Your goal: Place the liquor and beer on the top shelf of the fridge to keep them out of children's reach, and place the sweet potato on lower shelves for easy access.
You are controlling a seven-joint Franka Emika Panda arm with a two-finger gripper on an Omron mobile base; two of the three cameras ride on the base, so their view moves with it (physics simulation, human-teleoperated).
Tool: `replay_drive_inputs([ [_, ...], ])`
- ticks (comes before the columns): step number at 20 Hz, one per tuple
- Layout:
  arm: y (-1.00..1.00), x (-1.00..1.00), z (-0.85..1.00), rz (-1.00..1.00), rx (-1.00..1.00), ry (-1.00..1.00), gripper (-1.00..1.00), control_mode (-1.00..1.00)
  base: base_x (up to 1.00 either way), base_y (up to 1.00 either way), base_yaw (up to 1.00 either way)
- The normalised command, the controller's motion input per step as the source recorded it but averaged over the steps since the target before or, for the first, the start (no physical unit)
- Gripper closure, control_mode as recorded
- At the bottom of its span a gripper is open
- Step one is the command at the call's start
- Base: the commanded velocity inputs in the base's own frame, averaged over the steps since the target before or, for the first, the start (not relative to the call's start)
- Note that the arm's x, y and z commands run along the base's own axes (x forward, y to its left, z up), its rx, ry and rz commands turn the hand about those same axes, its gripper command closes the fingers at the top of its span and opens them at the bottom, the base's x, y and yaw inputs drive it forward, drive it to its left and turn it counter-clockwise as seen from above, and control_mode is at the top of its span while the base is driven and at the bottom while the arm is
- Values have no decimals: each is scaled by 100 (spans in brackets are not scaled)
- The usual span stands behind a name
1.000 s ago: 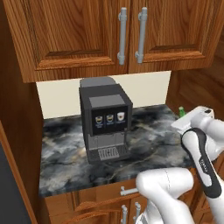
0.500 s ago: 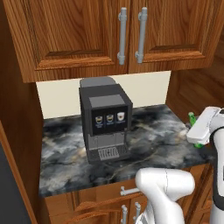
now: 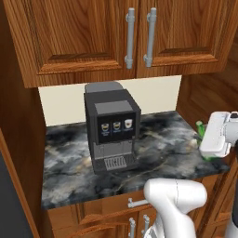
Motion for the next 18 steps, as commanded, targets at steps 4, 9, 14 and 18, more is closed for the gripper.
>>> replay_drive_inputs([
  [4, 18, -33, 0, 17, 0, 0, 100, -100, 0, 0, 0],
  [9, 28, -22, 0, 10, -1, 0, 100, -100, 0, 0, 0],
  [14, 37, -23, 0, 7, -6, 0, 100, -100, 0, 0, 0],
  [18, 36, -21, 0, 11, -6, 0, 100, -100, 0, 0, 0],
])
